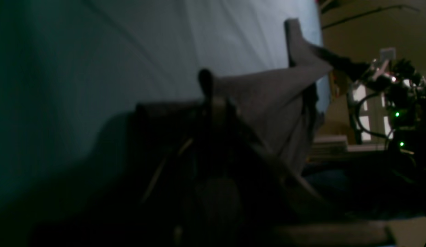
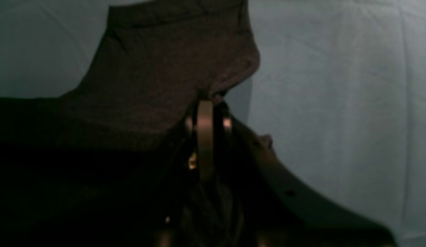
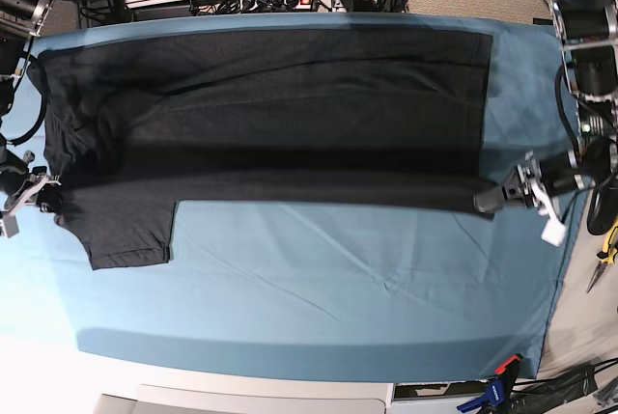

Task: Fold the T-shirt properly
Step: 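Lift the hem half and fold it over toward the folded shoulder edge, then lower the folded edge onto the shirt and open both grippers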

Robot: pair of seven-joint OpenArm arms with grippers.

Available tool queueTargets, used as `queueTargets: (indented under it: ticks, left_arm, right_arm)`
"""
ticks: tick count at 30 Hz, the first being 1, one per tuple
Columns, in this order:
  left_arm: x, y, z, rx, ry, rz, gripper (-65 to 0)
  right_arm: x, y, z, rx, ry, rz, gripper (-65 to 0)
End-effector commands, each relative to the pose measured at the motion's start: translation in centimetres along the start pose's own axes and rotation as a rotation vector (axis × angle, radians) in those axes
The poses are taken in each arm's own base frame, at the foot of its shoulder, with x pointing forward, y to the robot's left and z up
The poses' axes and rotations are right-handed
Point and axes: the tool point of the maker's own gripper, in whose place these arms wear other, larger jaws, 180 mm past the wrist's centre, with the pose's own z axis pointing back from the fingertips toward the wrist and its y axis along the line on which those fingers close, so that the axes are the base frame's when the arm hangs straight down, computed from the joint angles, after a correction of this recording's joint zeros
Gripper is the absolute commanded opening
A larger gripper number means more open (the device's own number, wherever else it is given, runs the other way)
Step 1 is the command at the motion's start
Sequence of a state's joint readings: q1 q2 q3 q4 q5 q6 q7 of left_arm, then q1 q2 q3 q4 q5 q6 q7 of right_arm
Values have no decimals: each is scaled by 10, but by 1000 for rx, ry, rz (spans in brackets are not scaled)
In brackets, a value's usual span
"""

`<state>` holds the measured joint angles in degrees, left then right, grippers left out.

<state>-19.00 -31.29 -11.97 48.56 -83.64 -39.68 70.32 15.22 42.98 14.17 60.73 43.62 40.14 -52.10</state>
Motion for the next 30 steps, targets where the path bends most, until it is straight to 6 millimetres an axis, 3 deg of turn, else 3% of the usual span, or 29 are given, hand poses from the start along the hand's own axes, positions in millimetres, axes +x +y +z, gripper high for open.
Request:
queueTargets:
  ticks: [1,6,13,30]
  left_arm:
    - [17,-6,8,-7,-37,-39,-650]
    - [-4,-5,8,-4,-12,-35,-650]
    - [-17,-9,9,-5,11,-55,-650]
    - [-11,-28,9,-24,27,-144,-650]
  right_arm:
    - [20,-9,13,-20,-58,13,-650]
    - [-2,-7,11,-7,-31,-3,-650]
    - [-25,-6,10,-6,23,-9,-650]
    - [-16,-31,37,-54,73,21,-650]
